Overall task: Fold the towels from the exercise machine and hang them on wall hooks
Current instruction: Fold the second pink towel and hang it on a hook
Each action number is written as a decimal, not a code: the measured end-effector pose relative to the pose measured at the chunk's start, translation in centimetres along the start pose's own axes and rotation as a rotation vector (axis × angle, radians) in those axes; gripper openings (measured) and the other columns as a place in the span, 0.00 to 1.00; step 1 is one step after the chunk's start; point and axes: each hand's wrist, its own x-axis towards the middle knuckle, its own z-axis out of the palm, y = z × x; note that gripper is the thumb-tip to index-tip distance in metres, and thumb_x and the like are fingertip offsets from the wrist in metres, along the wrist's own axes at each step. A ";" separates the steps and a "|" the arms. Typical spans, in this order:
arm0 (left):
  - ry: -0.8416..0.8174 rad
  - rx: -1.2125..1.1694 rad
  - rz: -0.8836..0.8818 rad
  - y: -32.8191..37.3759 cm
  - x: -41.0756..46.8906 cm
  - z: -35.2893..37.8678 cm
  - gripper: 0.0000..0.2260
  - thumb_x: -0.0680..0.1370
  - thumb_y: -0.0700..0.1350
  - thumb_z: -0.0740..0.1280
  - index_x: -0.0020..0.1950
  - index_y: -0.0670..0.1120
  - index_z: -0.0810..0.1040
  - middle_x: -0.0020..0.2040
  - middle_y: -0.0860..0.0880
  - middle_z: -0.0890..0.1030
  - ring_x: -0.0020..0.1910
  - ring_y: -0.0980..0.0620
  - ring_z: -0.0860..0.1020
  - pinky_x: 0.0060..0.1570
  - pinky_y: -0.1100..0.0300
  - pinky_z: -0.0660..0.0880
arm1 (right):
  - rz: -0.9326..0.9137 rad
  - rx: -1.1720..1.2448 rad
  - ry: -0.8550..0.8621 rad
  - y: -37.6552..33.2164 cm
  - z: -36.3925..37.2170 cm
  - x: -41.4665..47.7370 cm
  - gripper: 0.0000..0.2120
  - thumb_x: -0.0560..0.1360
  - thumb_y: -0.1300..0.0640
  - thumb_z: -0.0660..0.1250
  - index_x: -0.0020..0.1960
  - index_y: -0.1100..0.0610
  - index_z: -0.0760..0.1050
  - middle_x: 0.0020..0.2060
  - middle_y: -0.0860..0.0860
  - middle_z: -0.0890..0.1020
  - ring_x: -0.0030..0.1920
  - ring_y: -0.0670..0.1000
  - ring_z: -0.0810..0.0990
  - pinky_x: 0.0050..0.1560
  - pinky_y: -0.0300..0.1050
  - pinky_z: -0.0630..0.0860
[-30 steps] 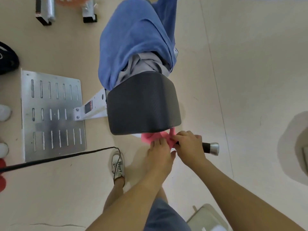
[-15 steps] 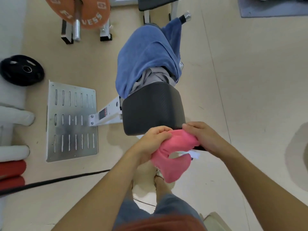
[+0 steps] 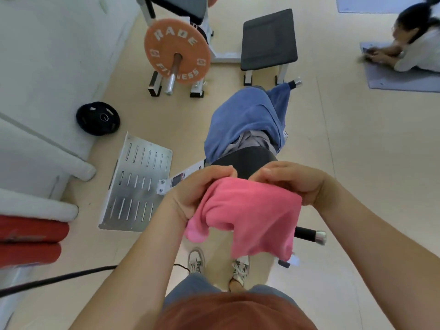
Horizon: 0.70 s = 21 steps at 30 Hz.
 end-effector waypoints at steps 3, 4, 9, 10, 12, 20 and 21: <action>0.048 0.114 0.008 -0.5 -1.3 -1.4 0.13 0.63 0.46 0.71 0.33 0.43 0.68 0.25 0.50 0.68 0.29 0.54 0.65 0.31 0.61 0.65 | -0.067 0.221 -0.077 -0.7 0.4 0.9 0.20 0.71 0.43 0.70 0.49 0.61 0.82 0.25 0.54 0.73 0.18 0.40 0.66 0.19 0.31 0.64; 0.029 0.215 0.015 -0.8 -1.7 -2.1 0.15 0.63 0.47 0.73 0.35 0.42 0.68 0.27 0.50 0.69 0.29 0.55 0.65 0.31 0.61 0.64 | -0.124 0.295 -0.090 -0.8 0.7 1.2 0.17 0.73 0.48 0.70 0.49 0.62 0.81 0.24 0.51 0.74 0.19 0.39 0.68 0.21 0.30 0.66; -0.014 0.283 0.223 -1.0 -3.4 -4.4 0.16 0.63 0.52 0.80 0.39 0.44 0.80 0.34 0.47 0.76 0.34 0.51 0.72 0.36 0.60 0.69 | -0.448 0.501 0.132 -1.2 3.5 2.8 0.13 0.67 0.61 0.74 0.51 0.59 0.83 0.27 0.47 0.74 0.25 0.40 0.72 0.31 0.31 0.72; 0.038 0.243 0.315 -0.7 -3.9 -5.1 0.14 0.61 0.50 0.81 0.38 0.45 0.81 0.34 0.49 0.78 0.33 0.53 0.75 0.38 0.61 0.72 | -0.476 0.537 0.216 -1.3 4.2 2.8 0.14 0.65 0.62 0.73 0.50 0.59 0.84 0.27 0.47 0.74 0.25 0.41 0.72 0.33 0.33 0.74; 0.095 0.168 0.473 0.4 -5.6 -6.2 0.14 0.57 0.47 0.83 0.36 0.46 0.82 0.33 0.49 0.80 0.33 0.53 0.77 0.38 0.62 0.74 | -0.436 0.387 0.372 -1.4 5.2 2.2 0.17 0.62 0.65 0.74 0.51 0.57 0.83 0.29 0.49 0.76 0.29 0.45 0.74 0.37 0.38 0.77; 0.123 0.199 0.592 2.8 -11.2 -7.5 0.15 0.57 0.45 0.82 0.38 0.47 0.81 0.34 0.51 0.77 0.30 0.56 0.75 0.30 0.66 0.74 | 0.060 -1.251 0.932 -3.4 8.8 1.2 0.10 0.69 0.62 0.68 0.38 0.49 0.83 0.31 0.46 0.81 0.36 0.49 0.78 0.38 0.45 0.76; 0.142 0.215 0.547 2.8 -11.3 -7.7 0.14 0.58 0.44 0.81 0.40 0.47 0.82 0.33 0.51 0.77 0.30 0.56 0.75 0.30 0.66 0.74 | 0.088 -1.284 0.977 -3.5 8.7 1.0 0.09 0.70 0.61 0.67 0.38 0.48 0.83 0.32 0.45 0.81 0.37 0.49 0.78 0.39 0.46 0.77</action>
